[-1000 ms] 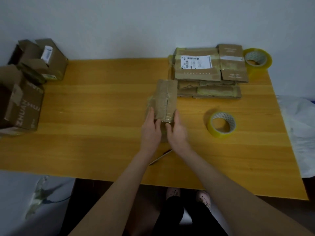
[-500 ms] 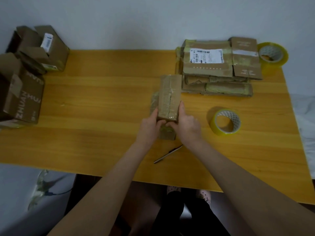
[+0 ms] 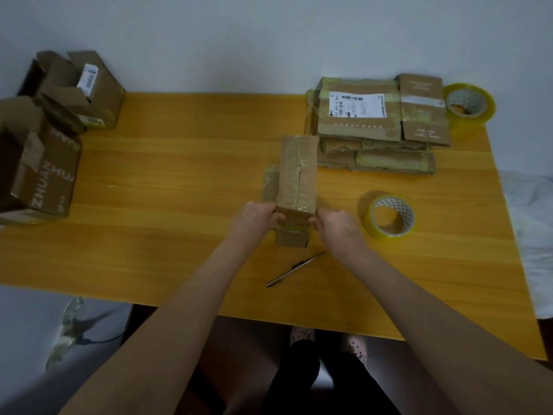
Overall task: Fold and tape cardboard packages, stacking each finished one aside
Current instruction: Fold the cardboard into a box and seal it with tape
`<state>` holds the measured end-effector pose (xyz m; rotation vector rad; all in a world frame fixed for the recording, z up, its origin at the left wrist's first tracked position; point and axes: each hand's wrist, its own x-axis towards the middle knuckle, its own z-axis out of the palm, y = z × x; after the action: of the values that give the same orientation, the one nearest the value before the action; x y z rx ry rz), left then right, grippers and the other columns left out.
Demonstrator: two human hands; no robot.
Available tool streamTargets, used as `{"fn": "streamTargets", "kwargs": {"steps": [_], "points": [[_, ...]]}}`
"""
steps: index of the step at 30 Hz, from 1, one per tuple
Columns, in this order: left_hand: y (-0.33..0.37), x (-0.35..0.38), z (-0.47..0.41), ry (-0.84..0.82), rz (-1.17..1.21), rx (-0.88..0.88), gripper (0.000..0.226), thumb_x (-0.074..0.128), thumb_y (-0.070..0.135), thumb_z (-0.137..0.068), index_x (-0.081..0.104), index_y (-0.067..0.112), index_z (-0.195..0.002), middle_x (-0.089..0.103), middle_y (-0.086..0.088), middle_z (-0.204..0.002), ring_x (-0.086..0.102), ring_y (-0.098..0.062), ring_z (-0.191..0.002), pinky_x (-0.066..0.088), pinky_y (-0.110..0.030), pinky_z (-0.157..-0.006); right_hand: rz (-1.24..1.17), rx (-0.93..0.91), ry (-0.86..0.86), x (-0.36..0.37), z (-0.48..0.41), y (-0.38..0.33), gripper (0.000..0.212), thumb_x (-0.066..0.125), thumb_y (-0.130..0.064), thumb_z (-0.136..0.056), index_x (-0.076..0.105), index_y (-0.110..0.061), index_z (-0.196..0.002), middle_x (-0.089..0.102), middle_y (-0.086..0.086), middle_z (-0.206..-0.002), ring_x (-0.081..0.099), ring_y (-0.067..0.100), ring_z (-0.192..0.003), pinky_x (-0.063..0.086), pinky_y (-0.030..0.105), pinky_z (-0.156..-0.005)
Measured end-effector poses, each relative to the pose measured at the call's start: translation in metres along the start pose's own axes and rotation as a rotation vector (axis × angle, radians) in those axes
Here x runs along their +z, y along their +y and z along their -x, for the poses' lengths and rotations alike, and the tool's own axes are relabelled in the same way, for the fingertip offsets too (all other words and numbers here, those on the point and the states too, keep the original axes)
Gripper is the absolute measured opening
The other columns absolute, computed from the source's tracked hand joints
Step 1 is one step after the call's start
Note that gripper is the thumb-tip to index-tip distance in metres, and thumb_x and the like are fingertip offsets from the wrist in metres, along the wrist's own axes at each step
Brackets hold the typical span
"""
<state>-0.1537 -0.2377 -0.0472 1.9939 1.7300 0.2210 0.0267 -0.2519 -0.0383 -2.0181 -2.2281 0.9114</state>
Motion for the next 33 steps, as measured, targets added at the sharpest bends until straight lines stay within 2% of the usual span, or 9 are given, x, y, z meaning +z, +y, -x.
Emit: {"fn": "streamTargets", "kwargs": {"steps": [3, 6, 9, 14, 19, 21, 26, 30, 33], "points": [[0.001, 0.001, 0.008, 0.091, 0.021, -0.061, 0.020, 0.064, 0.024, -0.090, 0.071, 0.006, -0.095, 0.070, -0.011, -0.085, 0.063, -0.027, -0.078, 0.049, -0.038, -0.067, -0.066, 0.030, 0.003, 0.000, 0.007, 0.003, 0.029, 0.040, -0.030, -0.103, 0.059, -0.009, -0.112, 0.067, 0.016, -0.099, 0.062, 0.032, -0.089, 0.037, 0.031, -0.063], [0.010, 0.004, 0.017, 0.235, 0.109, -0.054, 0.034, 0.067, 0.018, -0.087, 0.064, 0.007, -0.118, 0.069, -0.011, -0.101, 0.064, -0.024, -0.093, 0.046, -0.031, -0.079, -0.039, 0.022, 0.144, -0.011, 0.008, -0.001, 0.041, 0.051, -0.048, -0.094, 0.055, -0.014, -0.117, 0.068, 0.010, -0.094, 0.064, 0.028, -0.084, 0.051, 0.036, -0.064], [0.023, 0.003, 0.017, 0.330, 0.167, -0.037, 0.032, 0.064, 0.010, -0.088, 0.063, 0.003, -0.120, 0.071, -0.014, -0.101, 0.062, -0.022, -0.083, 0.043, -0.023, -0.077, -0.021, -0.031, 0.154, -0.017, 0.002, -0.007, 0.033, 0.055, -0.043, -0.094, 0.055, -0.012, -0.104, 0.069, 0.009, -0.090, 0.064, 0.029, -0.084, 0.052, 0.039, -0.068], [0.029, 0.001, 0.017, 0.260, 0.159, -0.117, 0.029, 0.056, 0.020, -0.095, 0.063, 0.004, -0.119, 0.071, -0.013, -0.099, 0.064, -0.022, -0.080, 0.044, -0.023, -0.070, -0.014, -0.058, 0.054, -0.015, -0.001, -0.002, 0.017, 0.051, -0.031, -0.098, 0.054, -0.014, -0.100, 0.069, 0.010, -0.089, 0.065, 0.030, -0.087, 0.052, 0.040, -0.072], [0.042, 0.001, 0.008, 0.156, 0.032, -0.230, 0.058, 0.051, 0.055, -0.090, 0.055, 0.006, -0.120, 0.066, -0.011, -0.102, 0.061, -0.029, -0.093, 0.039, -0.028, -0.066, 0.062, 0.002, 0.097, -0.021, 0.001, -0.015, 0.035, 0.054, -0.050, -0.092, 0.056, -0.017, -0.101, 0.059, 0.003, -0.087, 0.059, 0.024, -0.082, 0.045, 0.033, -0.062], [0.045, 0.002, 0.003, 0.127, 0.040, -0.301, 0.062, 0.054, 0.061, -0.085, 0.057, 0.006, -0.114, 0.065, -0.010, -0.102, 0.061, -0.029, -0.094, 0.043, -0.031, -0.067, 0.071, 0.023, 0.091, -0.021, -0.002, -0.020, 0.030, 0.052, -0.046, -0.094, 0.057, -0.016, -0.097, 0.061, 0.004, -0.089, 0.058, 0.024, -0.082, 0.041, 0.032, -0.061], [0.042, 0.002, -0.001, 0.118, 0.047, -0.348, 0.050, 0.047, 0.054, -0.092, 0.062, 0.009, -0.106, 0.066, -0.009, -0.098, 0.060, -0.026, -0.086, 0.043, -0.030, -0.063, -0.138, 0.015, 0.023, -0.016, -0.004, -0.009, 0.022, 0.058, -0.035, -0.094, 0.054, -0.016, -0.083, 0.063, 0.004, -0.083, 0.061, 0.023, -0.081, 0.044, 0.030, -0.060], [0.048, -0.003, -0.001, 0.157, 0.046, -0.387, 0.041, 0.038, 0.042, -0.100, 0.064, 0.010, -0.105, 0.067, -0.011, -0.097, 0.056, -0.026, -0.080, 0.042, -0.031, -0.064, -0.108, 0.042, 0.098, -0.015, -0.003, -0.008, 0.031, 0.060, -0.045, -0.090, 0.051, -0.018, -0.080, 0.052, -0.003, -0.071, 0.054, 0.018, -0.071, 0.038, 0.028, -0.053], [0.046, -0.010, -0.001, 0.164, -0.024, -0.391, 0.042, 0.032, 0.037, -0.102, 0.063, 0.007, -0.108, 0.067, -0.015, -0.102, 0.060, -0.031, -0.089, 0.044, -0.034, -0.069, -0.187, 0.051, 0.076, -0.008, -0.005, -0.017, 0.029, 0.059, -0.042, -0.092, 0.051, -0.017, -0.080, 0.059, 0.000, -0.079, 0.057, 0.020, -0.074, 0.045, 0.030, -0.055]]}}
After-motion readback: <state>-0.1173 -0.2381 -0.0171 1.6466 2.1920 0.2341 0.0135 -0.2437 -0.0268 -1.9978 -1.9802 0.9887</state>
